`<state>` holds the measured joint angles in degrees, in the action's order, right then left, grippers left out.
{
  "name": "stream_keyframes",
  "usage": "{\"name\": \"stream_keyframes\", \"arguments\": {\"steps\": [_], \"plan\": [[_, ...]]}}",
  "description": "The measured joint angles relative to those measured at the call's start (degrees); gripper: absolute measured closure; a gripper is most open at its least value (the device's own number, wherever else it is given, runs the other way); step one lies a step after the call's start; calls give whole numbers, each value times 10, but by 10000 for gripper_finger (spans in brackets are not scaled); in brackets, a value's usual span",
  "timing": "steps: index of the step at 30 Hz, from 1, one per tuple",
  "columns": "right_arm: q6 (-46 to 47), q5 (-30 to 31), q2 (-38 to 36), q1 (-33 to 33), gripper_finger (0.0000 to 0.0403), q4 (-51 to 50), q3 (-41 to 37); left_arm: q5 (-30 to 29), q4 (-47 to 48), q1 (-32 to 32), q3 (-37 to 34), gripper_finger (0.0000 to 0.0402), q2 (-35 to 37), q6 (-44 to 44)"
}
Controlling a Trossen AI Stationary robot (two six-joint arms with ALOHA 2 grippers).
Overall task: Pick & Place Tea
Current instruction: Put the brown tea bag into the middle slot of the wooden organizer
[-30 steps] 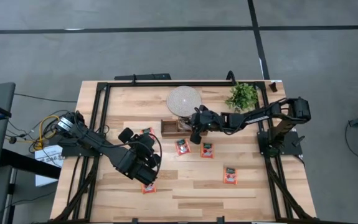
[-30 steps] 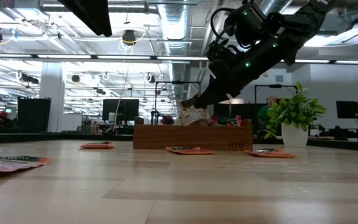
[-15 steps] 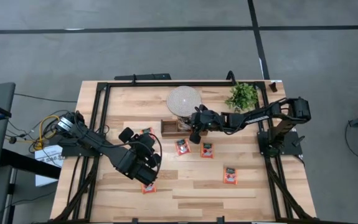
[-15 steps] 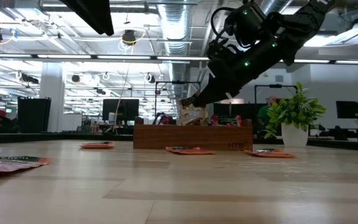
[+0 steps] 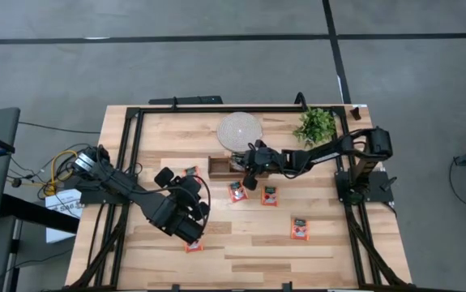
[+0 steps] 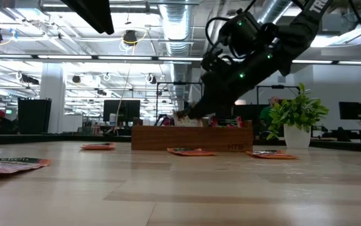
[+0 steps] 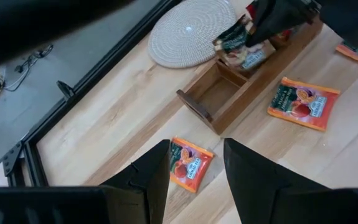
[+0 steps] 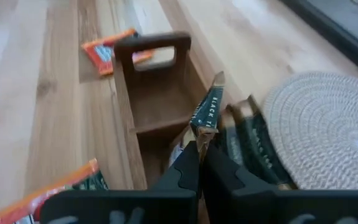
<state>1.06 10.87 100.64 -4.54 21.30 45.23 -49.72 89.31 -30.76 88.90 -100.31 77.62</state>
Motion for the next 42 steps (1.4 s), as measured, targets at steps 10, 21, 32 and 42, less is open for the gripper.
{"name": "stream_keyframes", "arguments": {"steps": [10, 21, 32, 42], "plan": [[-21, -2, 0, -1, 403, -3, 1, 2, -1, -4, 0, 259, 0, 0], [-9, -5, 0, -13, 374, -11, 1, 2, -1, -4, 0, 259, 0, 0], [-1, -5, -21, -9, 295, -30, 0, 2, 0, -4, 0, 259, 0, -17], [-67, 2, -109, -6, 309, -86, 2, -2, -1, -4, 0, 259, 0, -17]]}}
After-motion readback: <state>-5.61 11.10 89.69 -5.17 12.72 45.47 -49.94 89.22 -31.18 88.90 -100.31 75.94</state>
